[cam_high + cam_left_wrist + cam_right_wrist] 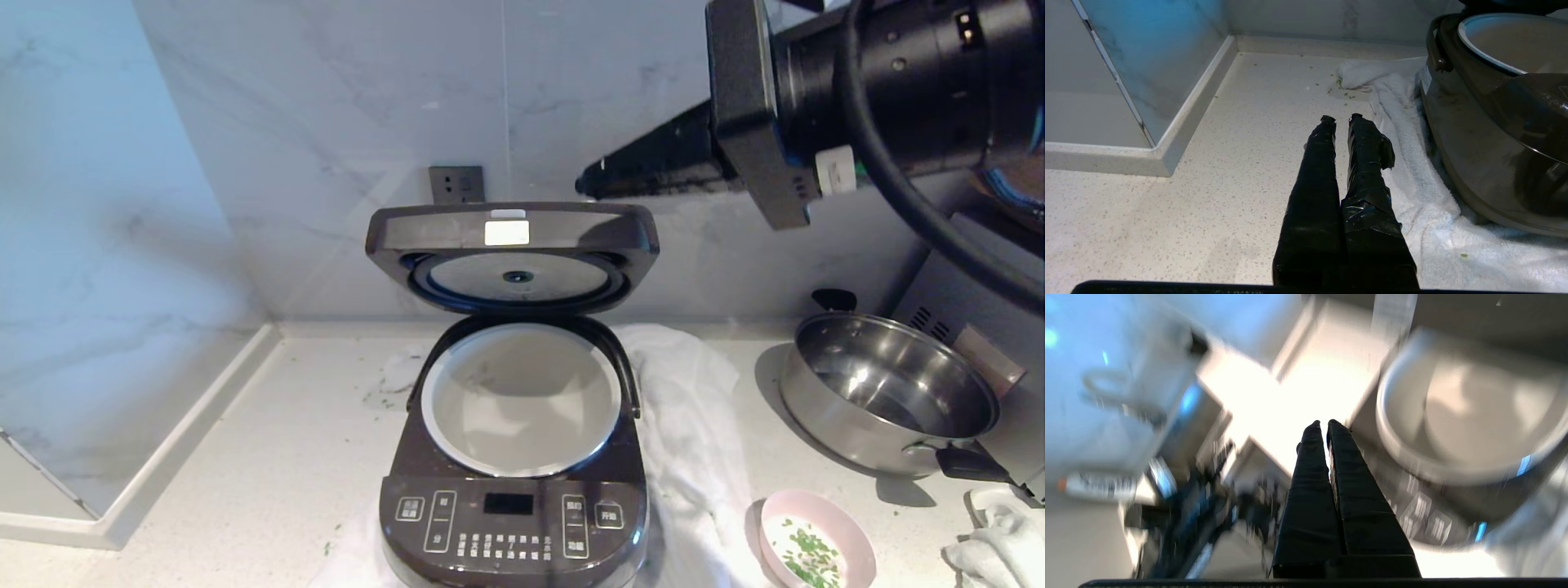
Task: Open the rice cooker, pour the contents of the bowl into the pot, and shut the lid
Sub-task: Open the rice cooker
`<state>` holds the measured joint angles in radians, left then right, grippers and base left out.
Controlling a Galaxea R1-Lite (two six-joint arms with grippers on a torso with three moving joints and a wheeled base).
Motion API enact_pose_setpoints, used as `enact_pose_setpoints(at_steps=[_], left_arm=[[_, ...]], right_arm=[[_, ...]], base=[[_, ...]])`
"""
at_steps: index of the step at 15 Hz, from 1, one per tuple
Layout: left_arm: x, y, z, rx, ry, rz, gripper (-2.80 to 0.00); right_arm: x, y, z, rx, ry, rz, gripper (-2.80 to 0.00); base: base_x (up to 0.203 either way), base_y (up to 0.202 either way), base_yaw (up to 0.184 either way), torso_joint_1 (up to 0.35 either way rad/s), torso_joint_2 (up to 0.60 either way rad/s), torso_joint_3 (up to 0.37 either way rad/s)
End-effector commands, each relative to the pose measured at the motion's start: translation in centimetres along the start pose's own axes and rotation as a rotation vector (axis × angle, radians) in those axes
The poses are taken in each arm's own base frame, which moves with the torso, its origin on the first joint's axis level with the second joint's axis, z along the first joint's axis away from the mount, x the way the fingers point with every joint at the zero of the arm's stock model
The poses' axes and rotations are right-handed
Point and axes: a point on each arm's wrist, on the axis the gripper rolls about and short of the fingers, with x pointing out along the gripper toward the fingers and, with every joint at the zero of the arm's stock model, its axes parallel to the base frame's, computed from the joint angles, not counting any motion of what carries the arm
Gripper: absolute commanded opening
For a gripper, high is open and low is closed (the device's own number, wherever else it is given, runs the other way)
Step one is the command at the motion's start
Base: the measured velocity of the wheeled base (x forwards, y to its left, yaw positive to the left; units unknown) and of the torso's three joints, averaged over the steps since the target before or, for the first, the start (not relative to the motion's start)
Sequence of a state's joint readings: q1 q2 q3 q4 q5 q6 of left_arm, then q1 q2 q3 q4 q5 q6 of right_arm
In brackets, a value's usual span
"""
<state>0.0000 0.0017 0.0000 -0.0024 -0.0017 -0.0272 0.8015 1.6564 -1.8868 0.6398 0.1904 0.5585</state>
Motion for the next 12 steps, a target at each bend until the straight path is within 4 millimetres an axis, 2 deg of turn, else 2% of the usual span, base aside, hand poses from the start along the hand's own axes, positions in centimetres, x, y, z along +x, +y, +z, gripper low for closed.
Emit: enact_pose_setpoints(at_steps=[1, 6, 9, 12], left_arm=[[0.0, 0.0, -0.1, 0.0, 0.003, 0.0, -2.8], [0.0, 0.0, -0.1, 0.0, 0.003, 0.0, -2.8], [0.0, 0.0, -0.1, 0.0, 0.002, 0.0, -2.8], [0.0, 0.0, -0.1, 0.0, 0.003, -0.001, -2.8]], right_arm=[[-0.1, -0.6, -2.4, 0.031, 0.097, -0.027, -2.8], [0.5, -2.7, -5.4, 0.07, 0.185, -0.087, -2.8], [1.2, -5.7, -5.8, 0.108, 0.171, -0.159, -2.8], [2.3, -8.6, -5.9, 0.06, 0.14, -0.203, -2.8]], base=[[0.0, 0.0, 0.0, 0.0, 0.0, 0.0], [0.0, 0.0, 0.0, 0.0, 0.0, 0.0], [0.0, 0.0, 0.0, 0.0, 0.0, 0.0], [0.0, 0.0, 0.0, 0.0, 0.0, 0.0]])
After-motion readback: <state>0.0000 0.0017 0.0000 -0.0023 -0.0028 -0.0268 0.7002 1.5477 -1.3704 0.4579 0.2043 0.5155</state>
